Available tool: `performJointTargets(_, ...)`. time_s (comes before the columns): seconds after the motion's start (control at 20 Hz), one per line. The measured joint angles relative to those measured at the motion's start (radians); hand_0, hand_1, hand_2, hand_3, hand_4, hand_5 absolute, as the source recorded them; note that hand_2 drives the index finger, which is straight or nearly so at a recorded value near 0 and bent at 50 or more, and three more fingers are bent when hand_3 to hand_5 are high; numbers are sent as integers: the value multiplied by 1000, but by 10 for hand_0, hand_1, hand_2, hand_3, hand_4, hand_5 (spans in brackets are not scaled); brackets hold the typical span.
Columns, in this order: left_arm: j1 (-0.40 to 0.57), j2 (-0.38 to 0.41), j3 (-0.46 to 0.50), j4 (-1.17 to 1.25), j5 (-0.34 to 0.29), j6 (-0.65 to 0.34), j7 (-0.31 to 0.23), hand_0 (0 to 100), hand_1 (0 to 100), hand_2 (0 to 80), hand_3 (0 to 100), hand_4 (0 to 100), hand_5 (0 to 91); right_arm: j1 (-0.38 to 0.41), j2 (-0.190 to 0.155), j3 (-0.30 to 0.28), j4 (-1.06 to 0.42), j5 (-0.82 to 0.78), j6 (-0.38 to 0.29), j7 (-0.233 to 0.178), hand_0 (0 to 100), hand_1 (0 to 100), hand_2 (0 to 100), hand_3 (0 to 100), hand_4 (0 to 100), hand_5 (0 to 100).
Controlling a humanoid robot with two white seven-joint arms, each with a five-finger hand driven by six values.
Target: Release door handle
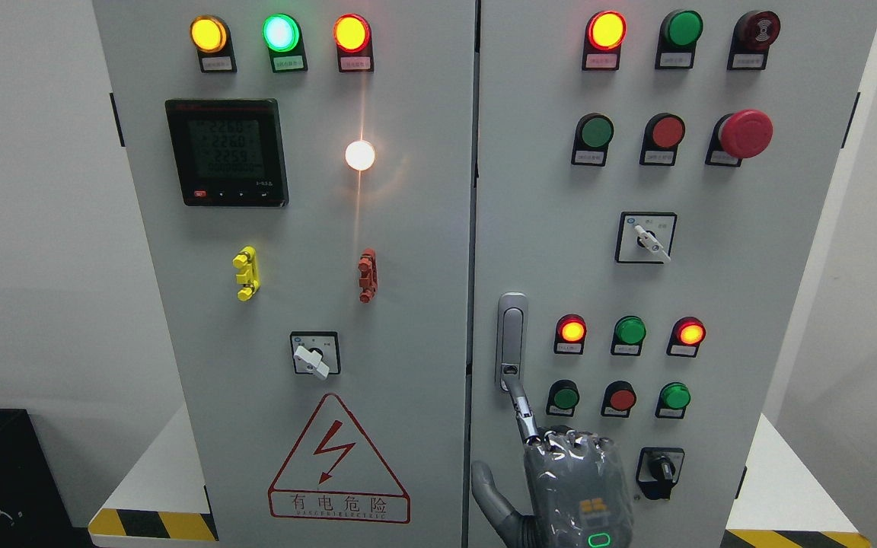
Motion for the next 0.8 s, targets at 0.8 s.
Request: performJointTargets(0.8,0,0,0,0,0,0,0,120,556,0,0,0,0,-30,1,6,47,0,31,-1,412,257,28,1000,984,1000)
